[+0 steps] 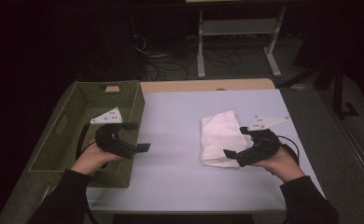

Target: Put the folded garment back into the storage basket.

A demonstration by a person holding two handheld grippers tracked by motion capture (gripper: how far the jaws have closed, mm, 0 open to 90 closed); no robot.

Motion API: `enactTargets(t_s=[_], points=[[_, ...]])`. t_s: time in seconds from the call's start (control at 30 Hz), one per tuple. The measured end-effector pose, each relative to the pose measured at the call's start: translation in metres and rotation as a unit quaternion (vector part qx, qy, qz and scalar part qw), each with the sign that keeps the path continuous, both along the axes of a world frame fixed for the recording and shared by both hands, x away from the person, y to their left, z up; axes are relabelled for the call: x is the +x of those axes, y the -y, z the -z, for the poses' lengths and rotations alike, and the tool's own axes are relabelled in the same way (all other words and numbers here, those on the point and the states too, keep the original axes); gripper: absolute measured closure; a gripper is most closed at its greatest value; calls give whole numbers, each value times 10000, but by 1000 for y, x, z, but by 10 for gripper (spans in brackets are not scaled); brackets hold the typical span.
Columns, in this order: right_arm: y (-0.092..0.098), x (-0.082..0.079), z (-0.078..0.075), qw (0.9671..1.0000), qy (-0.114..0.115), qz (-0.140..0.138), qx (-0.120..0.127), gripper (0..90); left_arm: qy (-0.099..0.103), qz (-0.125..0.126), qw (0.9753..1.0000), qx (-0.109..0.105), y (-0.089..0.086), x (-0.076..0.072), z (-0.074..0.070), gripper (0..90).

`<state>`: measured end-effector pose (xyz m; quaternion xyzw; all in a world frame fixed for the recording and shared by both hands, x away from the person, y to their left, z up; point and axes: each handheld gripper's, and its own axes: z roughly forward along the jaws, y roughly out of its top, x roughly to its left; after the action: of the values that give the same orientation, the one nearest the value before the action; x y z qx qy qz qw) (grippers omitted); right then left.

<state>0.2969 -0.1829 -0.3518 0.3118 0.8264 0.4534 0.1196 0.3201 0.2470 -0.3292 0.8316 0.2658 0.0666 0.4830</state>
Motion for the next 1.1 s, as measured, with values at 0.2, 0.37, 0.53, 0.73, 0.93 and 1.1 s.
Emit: enactTargets(t_s=[0.2,0.37,0.53,0.73,0.93,1.1], points=[[2,-1,2,10000,-9,17,-9,0,12,72,10000,4,8,-1,-1,13],[5,-1,4,10000,-87,15,-12,0,14,127,9999,-11,16,-2,-1,13],[5,-1,5,9999,-144,9,-18,0,15,206,9998,-4,25,-2,0,14],[8,-1,7,9998,-178,10,25,0,-2,259,9997,-13,34,-1,0,14],[11,-1,10,9998,-189,33,28,0,-1,327,9995,-21,48,-1,1,13],[13,-1,11,9997,-214,48,44,0,-6,341,9994,-41,55,1,2,13]])
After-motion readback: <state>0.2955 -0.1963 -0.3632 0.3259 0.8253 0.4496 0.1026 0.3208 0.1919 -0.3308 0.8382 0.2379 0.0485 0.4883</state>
